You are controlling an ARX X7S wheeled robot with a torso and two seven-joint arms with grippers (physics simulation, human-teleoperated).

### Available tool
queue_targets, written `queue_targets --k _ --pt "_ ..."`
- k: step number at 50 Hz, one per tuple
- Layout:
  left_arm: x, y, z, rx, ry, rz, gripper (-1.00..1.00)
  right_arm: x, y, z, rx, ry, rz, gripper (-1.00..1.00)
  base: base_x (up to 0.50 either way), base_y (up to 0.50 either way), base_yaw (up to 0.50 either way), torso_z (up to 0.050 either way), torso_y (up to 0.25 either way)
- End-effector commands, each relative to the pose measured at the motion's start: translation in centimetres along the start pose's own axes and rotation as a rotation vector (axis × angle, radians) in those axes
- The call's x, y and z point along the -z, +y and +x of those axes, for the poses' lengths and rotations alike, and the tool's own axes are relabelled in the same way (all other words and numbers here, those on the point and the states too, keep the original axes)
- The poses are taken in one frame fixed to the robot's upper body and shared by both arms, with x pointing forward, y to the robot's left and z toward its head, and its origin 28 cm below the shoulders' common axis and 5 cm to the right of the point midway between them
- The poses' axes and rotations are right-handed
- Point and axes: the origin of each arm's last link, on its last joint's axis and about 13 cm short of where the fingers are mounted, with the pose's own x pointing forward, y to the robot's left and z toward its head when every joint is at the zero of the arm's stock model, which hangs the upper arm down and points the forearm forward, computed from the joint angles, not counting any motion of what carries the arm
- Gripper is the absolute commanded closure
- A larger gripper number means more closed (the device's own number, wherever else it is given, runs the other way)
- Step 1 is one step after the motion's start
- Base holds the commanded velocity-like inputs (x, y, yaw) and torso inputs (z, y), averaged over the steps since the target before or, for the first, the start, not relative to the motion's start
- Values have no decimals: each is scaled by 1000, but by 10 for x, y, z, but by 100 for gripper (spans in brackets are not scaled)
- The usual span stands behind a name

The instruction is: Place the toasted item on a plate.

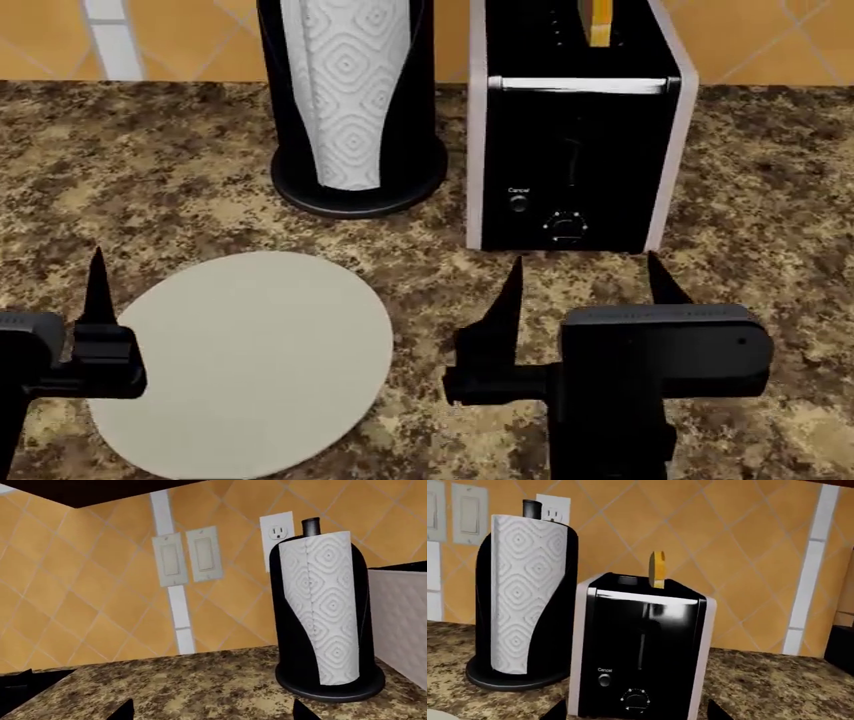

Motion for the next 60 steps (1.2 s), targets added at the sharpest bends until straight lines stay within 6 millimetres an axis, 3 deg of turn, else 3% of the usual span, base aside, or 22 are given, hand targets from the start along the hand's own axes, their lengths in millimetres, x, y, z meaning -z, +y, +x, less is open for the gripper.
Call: queue_targets --k 1,8,30,41,53,60 --pt "-6 5 4 -15 -8 -10 -100 -12 1 5 -14 -13 -8 -100 500 -8 0 50 0" --pt "-6 4 3 -9 -5 -15 -100 -11 1 8 0 -10 -24 -100 500 -8 0 50 0" --pt "-7 5 0 -16 4 -10 -100 -21 1 1 -6 -48 -7 -100 158 39 0 50 0" --pt "-7 5 -1 -24 2 -3 -100 -23 0 -1 -8 -38 -7 -100 179 0 0 8 0" --pt "-10 5 -1 -34 1 6 -100 -46 -5 -8 -1 -61 -40 -100 0 0 0 0 0" --pt "-16 7 0 -40 -1 10 -100 -71 -13 6 -44 -18 -32 -100 0 0 0 0 0"
